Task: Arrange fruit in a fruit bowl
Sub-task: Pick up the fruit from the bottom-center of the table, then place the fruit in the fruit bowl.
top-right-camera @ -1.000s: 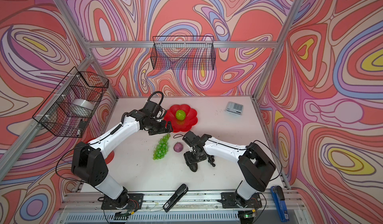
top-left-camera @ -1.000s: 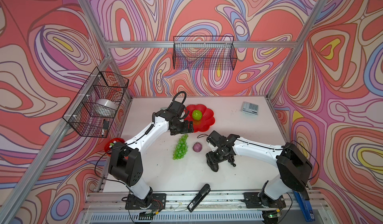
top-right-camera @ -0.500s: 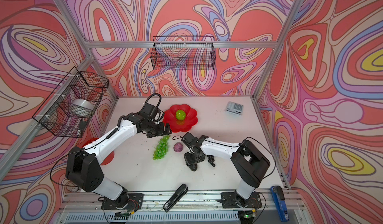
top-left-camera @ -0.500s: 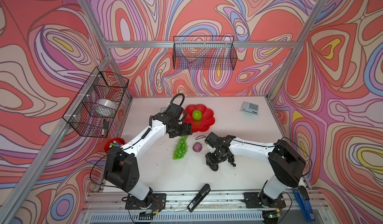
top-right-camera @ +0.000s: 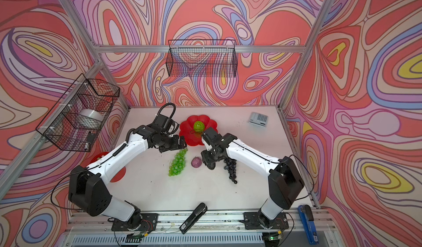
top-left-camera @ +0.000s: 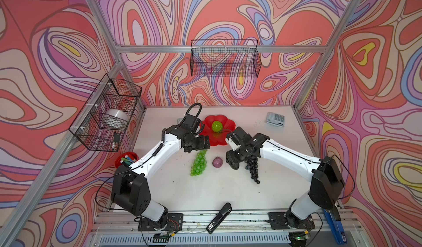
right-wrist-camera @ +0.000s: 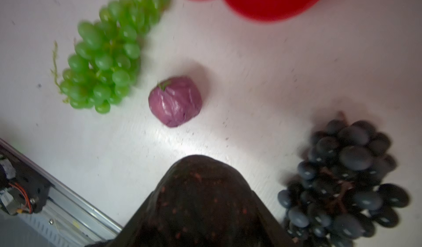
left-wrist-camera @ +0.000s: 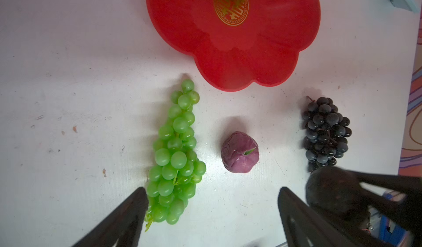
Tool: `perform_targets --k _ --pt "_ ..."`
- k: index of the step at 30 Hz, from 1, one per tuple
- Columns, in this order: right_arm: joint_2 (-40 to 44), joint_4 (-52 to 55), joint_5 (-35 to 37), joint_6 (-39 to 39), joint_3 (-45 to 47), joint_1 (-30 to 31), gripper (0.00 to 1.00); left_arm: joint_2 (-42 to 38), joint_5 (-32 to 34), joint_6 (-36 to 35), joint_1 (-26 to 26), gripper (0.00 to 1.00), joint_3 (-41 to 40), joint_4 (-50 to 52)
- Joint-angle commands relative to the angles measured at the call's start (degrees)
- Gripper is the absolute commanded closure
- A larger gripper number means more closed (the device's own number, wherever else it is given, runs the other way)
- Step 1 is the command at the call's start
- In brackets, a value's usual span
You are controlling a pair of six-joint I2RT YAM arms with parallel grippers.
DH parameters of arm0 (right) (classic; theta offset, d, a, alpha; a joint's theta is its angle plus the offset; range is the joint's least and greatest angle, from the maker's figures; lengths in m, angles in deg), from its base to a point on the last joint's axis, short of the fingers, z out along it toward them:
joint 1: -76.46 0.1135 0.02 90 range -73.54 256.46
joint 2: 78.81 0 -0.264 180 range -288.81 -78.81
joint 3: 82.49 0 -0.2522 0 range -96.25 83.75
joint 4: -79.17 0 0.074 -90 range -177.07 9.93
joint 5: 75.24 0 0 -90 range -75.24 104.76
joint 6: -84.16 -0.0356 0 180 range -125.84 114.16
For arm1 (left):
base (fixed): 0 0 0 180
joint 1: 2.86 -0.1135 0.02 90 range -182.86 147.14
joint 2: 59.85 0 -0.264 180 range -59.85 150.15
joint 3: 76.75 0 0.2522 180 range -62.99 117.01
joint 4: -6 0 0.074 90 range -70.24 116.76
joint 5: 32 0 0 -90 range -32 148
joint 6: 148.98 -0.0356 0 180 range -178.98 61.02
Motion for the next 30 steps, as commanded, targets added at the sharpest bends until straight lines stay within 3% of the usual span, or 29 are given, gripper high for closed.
perform_targets --k 1,6,15,30 --pt "-4.19 -1.03 0.50 5.73 -5.34 -5.65 0.56 -1.20 2.99 -0.51 -0.05 0.08 0.24 4.64" --pt "-16.22 -2.08 1.53 10.53 -19.30 -9.96 0.55 -3.67 1.87 1.15 -0.03 0.08 -1.93 2.87" --pt "-33.87 -4.07 -1.40 8.72 -37.00 -13.45 0.55 -7.31 2.33 2.91 0.03 0.09 -4.00 3.52" --pt "-40.01 -7.80 -3.14 6.02 -37.07 -14.59 0.53 -7.97 2.42 3.89 0.04 0.10 -5.46 3.97"
